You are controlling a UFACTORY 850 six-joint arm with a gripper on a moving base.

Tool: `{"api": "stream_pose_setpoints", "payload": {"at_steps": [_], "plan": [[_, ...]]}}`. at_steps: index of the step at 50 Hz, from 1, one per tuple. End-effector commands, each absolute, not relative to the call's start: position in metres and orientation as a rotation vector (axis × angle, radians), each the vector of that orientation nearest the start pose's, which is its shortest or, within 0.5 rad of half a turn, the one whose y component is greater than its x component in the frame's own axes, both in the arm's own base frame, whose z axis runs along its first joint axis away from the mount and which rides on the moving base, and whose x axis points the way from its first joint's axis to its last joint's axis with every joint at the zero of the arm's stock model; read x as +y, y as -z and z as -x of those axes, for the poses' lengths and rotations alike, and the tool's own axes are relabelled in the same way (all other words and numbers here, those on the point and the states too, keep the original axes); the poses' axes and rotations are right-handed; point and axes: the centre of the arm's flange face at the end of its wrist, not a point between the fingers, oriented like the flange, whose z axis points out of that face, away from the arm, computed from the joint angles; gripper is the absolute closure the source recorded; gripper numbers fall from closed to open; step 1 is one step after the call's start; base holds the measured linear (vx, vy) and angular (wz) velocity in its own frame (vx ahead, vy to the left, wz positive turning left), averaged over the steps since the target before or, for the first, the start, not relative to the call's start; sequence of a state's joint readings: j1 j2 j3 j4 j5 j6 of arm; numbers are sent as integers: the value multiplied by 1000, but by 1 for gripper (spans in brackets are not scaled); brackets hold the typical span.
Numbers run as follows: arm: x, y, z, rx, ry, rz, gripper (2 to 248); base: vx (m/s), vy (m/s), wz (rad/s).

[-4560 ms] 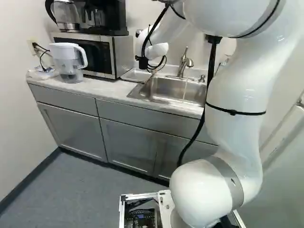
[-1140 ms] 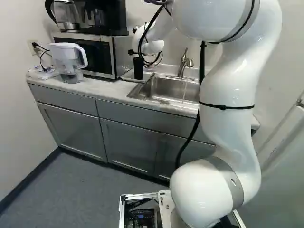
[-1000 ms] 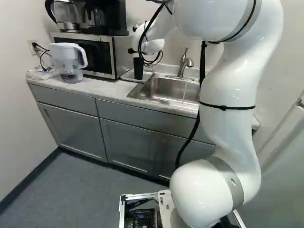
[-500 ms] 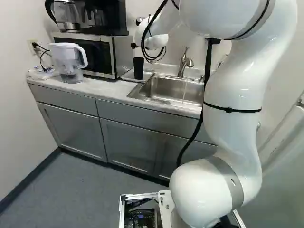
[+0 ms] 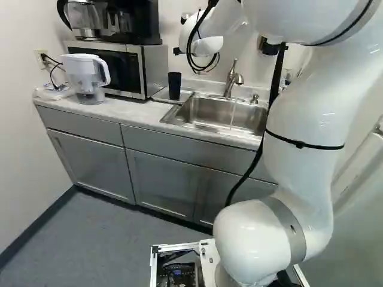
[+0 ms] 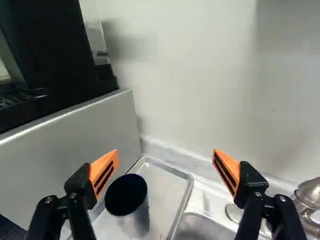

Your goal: Rinse the cup and place it in the tray

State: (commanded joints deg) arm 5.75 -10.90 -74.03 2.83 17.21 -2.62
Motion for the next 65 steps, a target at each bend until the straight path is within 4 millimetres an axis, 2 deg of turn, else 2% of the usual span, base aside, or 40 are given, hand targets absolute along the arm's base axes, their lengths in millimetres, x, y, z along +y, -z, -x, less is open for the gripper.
{"api": "stream_pose_setpoints", "payload": {"at_steps": [7, 20, 53, 65], "plan": [[49, -681, -599, -82, 2011, 2354, 3, 0, 0, 0], [29, -682, -592, -43, 2024, 2373, 3, 0, 0, 0], [-23, -682, -592, 61, 2060, 2416, 3, 0, 0, 0], [-41, -681, -599, 98, 2074, 2428, 3, 0, 0, 0]]}}
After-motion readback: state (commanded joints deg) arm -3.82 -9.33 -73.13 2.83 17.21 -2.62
